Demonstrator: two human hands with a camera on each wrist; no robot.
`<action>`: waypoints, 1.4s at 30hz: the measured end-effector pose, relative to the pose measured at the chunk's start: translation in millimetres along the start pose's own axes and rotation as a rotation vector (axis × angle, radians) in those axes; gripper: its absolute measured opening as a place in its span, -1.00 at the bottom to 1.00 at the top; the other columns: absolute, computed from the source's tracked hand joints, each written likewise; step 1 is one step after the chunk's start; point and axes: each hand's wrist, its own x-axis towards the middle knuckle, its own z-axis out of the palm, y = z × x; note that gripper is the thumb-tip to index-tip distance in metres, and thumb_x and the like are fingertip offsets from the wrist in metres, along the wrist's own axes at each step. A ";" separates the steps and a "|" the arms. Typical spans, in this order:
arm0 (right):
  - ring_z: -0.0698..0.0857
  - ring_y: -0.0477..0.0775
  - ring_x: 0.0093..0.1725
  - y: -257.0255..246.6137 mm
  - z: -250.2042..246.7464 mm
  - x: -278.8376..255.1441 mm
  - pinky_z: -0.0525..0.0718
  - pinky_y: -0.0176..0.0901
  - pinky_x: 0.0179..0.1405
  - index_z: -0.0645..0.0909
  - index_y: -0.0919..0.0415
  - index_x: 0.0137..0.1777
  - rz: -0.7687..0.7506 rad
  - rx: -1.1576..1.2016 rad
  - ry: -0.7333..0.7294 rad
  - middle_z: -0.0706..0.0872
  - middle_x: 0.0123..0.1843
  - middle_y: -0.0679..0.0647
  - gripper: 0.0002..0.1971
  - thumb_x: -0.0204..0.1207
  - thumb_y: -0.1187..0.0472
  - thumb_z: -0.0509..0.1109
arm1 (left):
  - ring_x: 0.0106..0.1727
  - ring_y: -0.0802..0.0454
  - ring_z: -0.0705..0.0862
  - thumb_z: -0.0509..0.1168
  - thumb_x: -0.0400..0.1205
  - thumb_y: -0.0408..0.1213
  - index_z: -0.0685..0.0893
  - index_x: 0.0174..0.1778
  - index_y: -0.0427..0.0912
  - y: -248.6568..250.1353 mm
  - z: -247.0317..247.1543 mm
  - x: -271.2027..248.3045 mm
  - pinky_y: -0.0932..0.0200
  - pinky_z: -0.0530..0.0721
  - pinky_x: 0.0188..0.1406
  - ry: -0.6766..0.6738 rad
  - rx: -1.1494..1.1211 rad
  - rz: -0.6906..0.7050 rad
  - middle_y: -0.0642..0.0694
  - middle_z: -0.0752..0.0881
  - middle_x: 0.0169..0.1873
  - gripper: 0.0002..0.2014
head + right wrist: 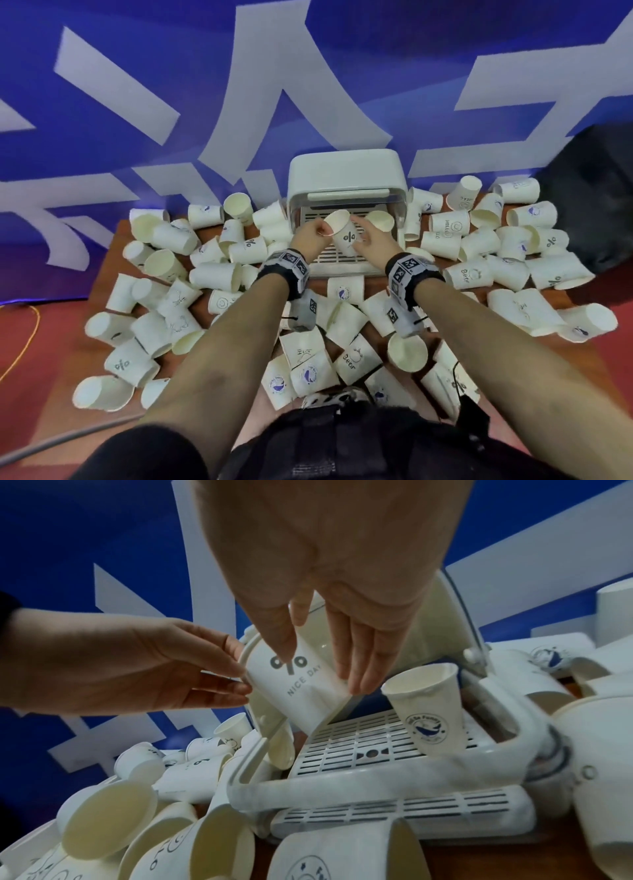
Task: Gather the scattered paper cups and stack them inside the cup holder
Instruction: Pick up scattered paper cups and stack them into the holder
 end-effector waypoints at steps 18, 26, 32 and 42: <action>0.67 0.11 0.12 1.7 45.1 74.2 0.63 -0.16 -0.02 0.18 -0.10 0.63 0.011 -0.072 -0.199 0.49 0.51 0.07 -0.34 0.59 0.43 0.12 | 0.16 -0.19 0.60 0.24 0.55 -0.50 0.69 0.11 -0.25 -62.6 -3.4 43.4 0.04 0.54 0.18 0.039 0.297 -0.001 -0.24 0.67 0.13 -0.74; 0.63 0.14 0.25 11.4 47.6 71.7 0.62 -0.14 0.13 0.20 -0.12 0.62 0.033 -0.078 -0.188 0.49 0.52 0.10 -0.35 0.60 0.41 0.13 | 0.22 -0.18 0.59 0.26 0.55 -0.44 0.65 0.22 -0.15 -69.9 -4.6 33.5 -0.10 0.57 0.27 0.016 0.282 -0.008 -0.19 0.66 0.19 -0.67; 0.58 0.16 0.33 19.2 27.9 44.9 0.53 -0.18 0.22 0.41 0.07 0.52 0.062 -0.066 -0.110 0.51 0.49 0.19 -0.52 0.62 0.37 0.16 | 0.26 -0.12 0.59 0.23 0.60 -0.43 0.64 0.24 -0.17 -47.8 3.4 17.6 0.11 0.51 0.25 -0.020 0.281 0.023 -0.17 0.65 0.25 -0.70; 0.55 0.21 0.36 86.1 -50.1 -52.4 0.49 -0.14 0.29 0.45 0.15 0.49 0.211 -0.026 0.137 0.54 0.44 0.23 -0.56 0.61 0.33 0.18 | 0.22 -0.12 0.63 0.26 0.58 -0.43 0.64 0.26 -0.22 48.5 77.4 -13.7 0.12 0.56 0.19 -0.196 0.283 0.248 -0.18 0.67 0.22 -0.68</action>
